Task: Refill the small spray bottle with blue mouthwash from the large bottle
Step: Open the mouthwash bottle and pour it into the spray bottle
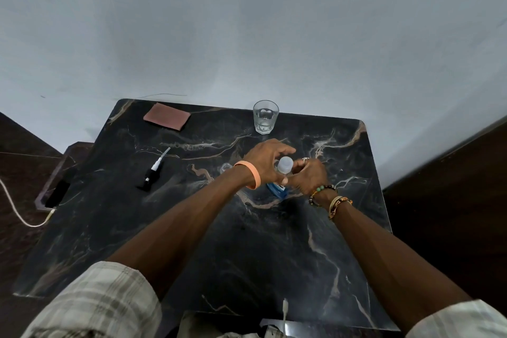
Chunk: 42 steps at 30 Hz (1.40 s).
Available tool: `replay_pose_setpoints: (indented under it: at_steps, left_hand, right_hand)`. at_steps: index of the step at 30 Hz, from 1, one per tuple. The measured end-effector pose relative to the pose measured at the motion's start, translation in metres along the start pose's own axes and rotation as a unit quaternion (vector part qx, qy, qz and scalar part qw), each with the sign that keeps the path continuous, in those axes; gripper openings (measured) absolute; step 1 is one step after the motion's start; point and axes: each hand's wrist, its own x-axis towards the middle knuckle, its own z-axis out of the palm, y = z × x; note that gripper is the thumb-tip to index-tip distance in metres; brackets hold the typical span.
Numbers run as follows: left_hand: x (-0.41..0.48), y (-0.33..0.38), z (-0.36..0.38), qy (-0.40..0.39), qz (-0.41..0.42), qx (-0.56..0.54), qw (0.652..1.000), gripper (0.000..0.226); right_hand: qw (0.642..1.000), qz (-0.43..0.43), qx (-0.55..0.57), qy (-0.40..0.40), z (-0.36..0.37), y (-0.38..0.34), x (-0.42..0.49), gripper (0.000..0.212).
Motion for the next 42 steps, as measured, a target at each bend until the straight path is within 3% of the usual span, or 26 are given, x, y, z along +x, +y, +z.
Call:
replay_pose_setpoints:
  at_steps: [2,5,8,10,12,15,19,21,24,28,34,42]
  left_hand:
    - [-0.001,-0.001,0.001,-0.008,0.008,-0.026,1.000,0.067]
    - [-0.001,-0.003,0.001,0.013,-0.006,-0.053,0.999,0.046]
    - [-0.002,-0.003,0.002,0.016,-0.006,-0.029,0.999,0.062]
    - [-0.003,-0.003,0.003,0.002,-0.016,-0.101,0.995,0.072]
    - [-0.003,-0.002,0.001,0.003,-0.021,-0.134,0.991,0.059]
    - [-0.002,0.001,0.000,0.010,-0.001,-0.079,0.997,0.042]
    - [-0.002,0.005,-0.001,0.006,-0.037,-0.186,0.982,0.062]
    - [-0.002,0.005,-0.003,-0.007,-0.039,-0.226,0.973,0.052]
    - [-0.001,0.007,-0.006,-0.017,-0.026,-0.200,0.979,0.037]
    - [0.002,0.004,-0.007,-0.026,-0.023,-0.177,0.984,0.053]
    - [0.001,-0.004,-0.001,0.001,-0.039,-0.163,0.986,0.042]
    - [-0.001,-0.008,0.003,0.007,0.020,-0.042,0.999,0.058]
  right_hand:
    - [1.000,0.001,-0.005,-0.001,0.001,-0.001,0.001,0.032]
    - [1.000,0.004,-0.010,-0.007,0.001,-0.002,0.001,0.034]
    - [1.000,0.002,-0.006,0.000,0.000,-0.002,0.000,0.031]
    - [1.000,0.009,-0.002,0.001,0.000,-0.003,0.000,0.030]
    - [1.000,0.013,-0.007,-0.005,0.001,-0.004,0.000,0.029]
    - [1.000,-0.002,-0.004,-0.004,0.000,-0.003,-0.001,0.028]
    - [1.000,0.015,-0.008,-0.007,0.000,-0.003,0.000,0.028]
    - [1.000,0.022,0.000,0.000,0.001,-0.004,0.000,0.029]
    - [1.000,0.010,0.004,0.001,0.000,-0.003,0.000,0.031]
    - [1.000,0.009,-0.010,-0.005,0.000,0.000,0.000,0.030]
    - [1.000,0.014,-0.002,-0.002,0.001,0.002,0.001,0.033]
    - [1.000,-0.003,0.014,0.000,0.000,-0.003,-0.002,0.031]
